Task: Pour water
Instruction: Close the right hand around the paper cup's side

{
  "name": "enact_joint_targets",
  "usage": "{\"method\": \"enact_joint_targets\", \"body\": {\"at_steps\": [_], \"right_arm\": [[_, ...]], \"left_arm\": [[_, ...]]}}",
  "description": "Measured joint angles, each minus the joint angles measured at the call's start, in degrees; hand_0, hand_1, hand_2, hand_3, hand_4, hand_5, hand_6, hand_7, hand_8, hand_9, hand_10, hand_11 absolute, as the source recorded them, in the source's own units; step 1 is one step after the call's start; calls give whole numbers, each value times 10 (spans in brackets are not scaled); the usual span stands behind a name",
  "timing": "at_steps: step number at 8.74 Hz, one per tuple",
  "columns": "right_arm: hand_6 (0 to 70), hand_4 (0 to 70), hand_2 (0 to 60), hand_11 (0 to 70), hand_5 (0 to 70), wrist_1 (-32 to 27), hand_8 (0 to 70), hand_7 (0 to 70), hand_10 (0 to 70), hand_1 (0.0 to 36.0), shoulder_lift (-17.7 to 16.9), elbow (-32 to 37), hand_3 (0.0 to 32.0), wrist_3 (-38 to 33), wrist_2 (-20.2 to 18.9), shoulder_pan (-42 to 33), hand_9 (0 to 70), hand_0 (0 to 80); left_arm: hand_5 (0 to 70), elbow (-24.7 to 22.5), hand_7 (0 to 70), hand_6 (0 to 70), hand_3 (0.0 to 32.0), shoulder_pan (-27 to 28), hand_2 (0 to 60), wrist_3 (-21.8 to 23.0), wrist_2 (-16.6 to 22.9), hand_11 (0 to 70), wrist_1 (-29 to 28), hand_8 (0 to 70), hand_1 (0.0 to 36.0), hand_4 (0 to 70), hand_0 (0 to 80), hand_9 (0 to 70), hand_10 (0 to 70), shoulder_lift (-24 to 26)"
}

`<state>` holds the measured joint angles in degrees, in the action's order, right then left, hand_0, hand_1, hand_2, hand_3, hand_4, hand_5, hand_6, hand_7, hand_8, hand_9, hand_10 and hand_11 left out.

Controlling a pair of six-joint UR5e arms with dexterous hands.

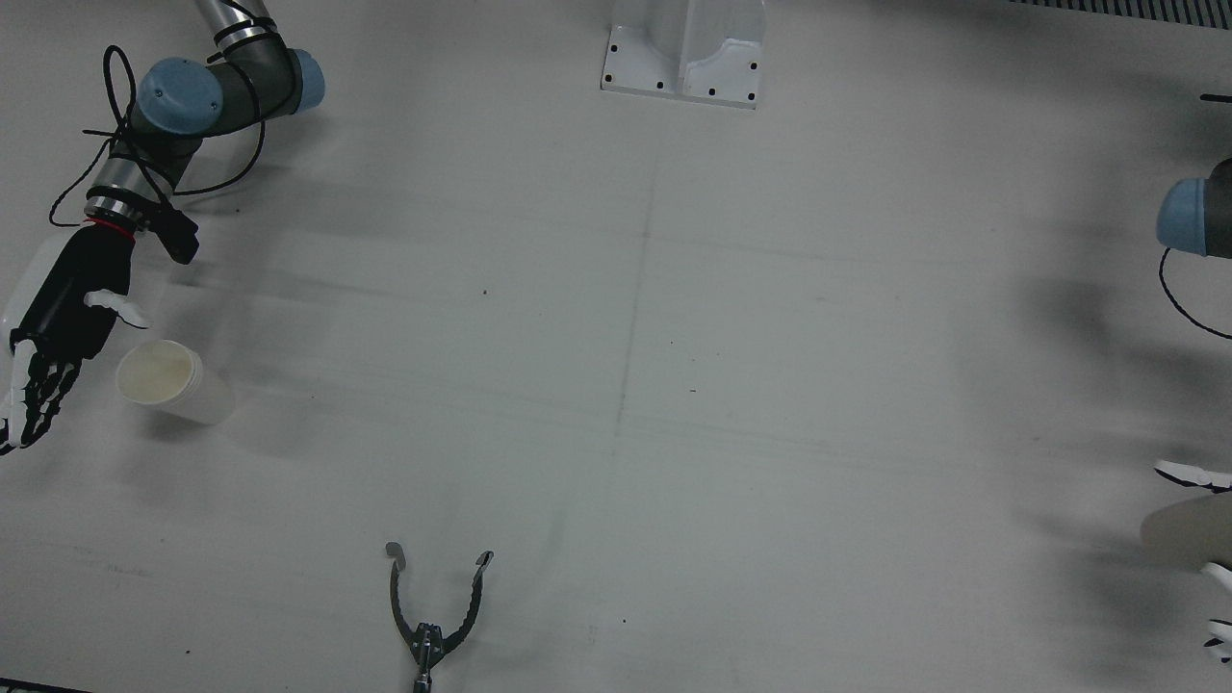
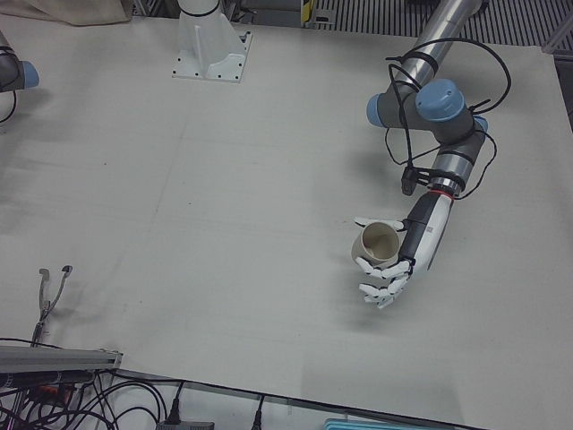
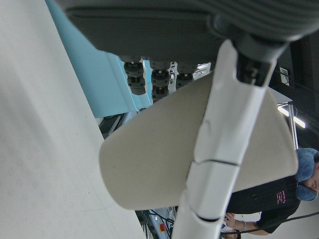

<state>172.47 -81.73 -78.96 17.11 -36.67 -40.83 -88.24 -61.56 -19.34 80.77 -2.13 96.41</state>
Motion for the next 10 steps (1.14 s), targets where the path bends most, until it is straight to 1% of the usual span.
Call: {"method": "enact_joint_targets", "body": {"at_steps": [3, 7, 9, 10], "right_arm": [[0, 0, 167, 0, 85, 2, 0, 0, 0, 108, 13, 4, 58, 3, 10, 14, 0, 379], [0, 0, 175, 0, 102, 3, 0, 0, 0, 106, 16, 5, 50, 8, 10, 33, 0, 379], [0, 0, 175, 0, 107, 2, 0, 0, 0, 104, 16, 8, 46, 9, 16, 34, 0, 376], [0, 0, 180, 0, 113, 1, 0, 0, 0, 104, 18, 12, 42, 9, 22, 35, 0, 377]], "left_arm": [[376, 0, 396, 177, 0, -4, 0, 1, 0, 146, -2, 153, 263, 480, 800, 256, 85, -1], [375, 1, 394, 176, 0, -5, 0, 1, 0, 145, -5, 152, 267, 478, 800, 253, 83, -1], [386, 0, 392, 176, 0, -6, 0, 1, 0, 149, -6, 154, 291, 468, 800, 253, 84, -1], [384, 0, 390, 176, 0, -6, 0, 2, 0, 147, -6, 153, 289, 469, 800, 252, 83, -1]]}}
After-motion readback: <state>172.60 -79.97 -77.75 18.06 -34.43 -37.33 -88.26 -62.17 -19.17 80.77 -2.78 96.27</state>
